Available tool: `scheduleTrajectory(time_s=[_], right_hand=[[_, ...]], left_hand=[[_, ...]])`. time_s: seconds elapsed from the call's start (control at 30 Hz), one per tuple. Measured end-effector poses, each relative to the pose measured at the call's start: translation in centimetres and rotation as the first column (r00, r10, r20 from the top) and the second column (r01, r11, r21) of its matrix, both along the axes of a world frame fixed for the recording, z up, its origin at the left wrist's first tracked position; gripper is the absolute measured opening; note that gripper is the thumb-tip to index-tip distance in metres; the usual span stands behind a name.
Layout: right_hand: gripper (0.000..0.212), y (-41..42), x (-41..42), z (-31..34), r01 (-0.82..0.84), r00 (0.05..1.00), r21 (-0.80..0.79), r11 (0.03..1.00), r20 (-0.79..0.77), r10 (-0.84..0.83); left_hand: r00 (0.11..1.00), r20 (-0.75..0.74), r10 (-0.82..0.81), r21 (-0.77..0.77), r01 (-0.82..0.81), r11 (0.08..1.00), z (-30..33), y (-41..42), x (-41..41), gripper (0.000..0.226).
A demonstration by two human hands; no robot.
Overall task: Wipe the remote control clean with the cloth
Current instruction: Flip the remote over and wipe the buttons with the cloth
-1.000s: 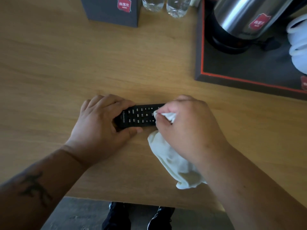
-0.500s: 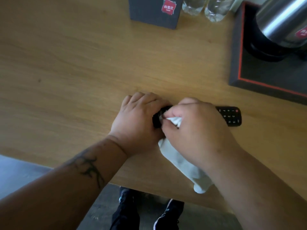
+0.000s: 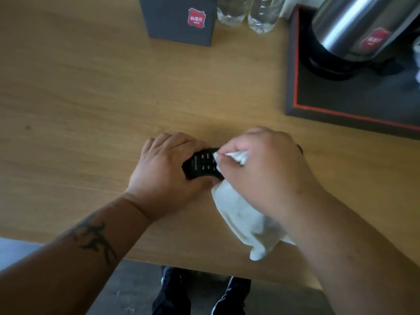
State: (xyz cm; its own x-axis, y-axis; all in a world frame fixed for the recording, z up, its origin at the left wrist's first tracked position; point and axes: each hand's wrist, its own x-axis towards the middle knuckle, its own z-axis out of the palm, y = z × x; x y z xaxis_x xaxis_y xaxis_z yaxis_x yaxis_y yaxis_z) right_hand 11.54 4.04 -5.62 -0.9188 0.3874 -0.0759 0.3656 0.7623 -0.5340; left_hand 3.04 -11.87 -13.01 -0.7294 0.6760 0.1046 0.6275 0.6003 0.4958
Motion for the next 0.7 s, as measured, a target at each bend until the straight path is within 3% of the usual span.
scheduleTrajectory(time_s=[0.13, 0.23, 0.33, 0.47, 0.6, 0.7], right_hand=[[0.014, -2.4, -1.4, -1.0, -0.165, 0.984, 0.044, 0.985, 0.080, 0.161], [0.012, -0.9, -0.7, -1.0, -0.103, 0.992, 0.047, 0.994, 0.080, 0.099], [0.009, 0.2, -0.4, -0.9, -0.052, 0.996, 0.026, 0.998, 0.071, 0.050], [0.007, 0.1, -0.4, -1.3, -0.070, 0.994, -0.049, 0.996, 0.077, 0.074], [0.005, 0.3, 0.6, -1.0, -0.120, 0.992, -0.073, 0.990, 0.018, 0.121], [0.008, 1.2, 2.7, -0.3, -0.040, 0.998, -0.101, 0.994, -0.052, 0.035]], left_hand=[[1.000, -0.002, 0.030, 0.074, -0.030, 0.997, -0.2, 0.0, 0.0, 0.043], [1.000, 0.026, 0.010, 0.080, -0.012, 0.997, -0.4, -0.5, -0.4, 0.060], [1.000, 0.024, -0.017, 0.106, 0.014, 0.994, -0.5, -0.8, -0.5, 0.053], [1.000, 0.010, -0.025, -0.033, 0.025, 0.999, -0.3, -0.2, -0.3, 0.076], [0.999, -0.027, -0.023, -0.030, 0.022, 0.999, -0.1, -0.4, 0.1, 0.059], [0.996, -0.019, 0.089, -0.041, -0.090, 0.995, 0.3, -0.9, 1.6, 0.064]])
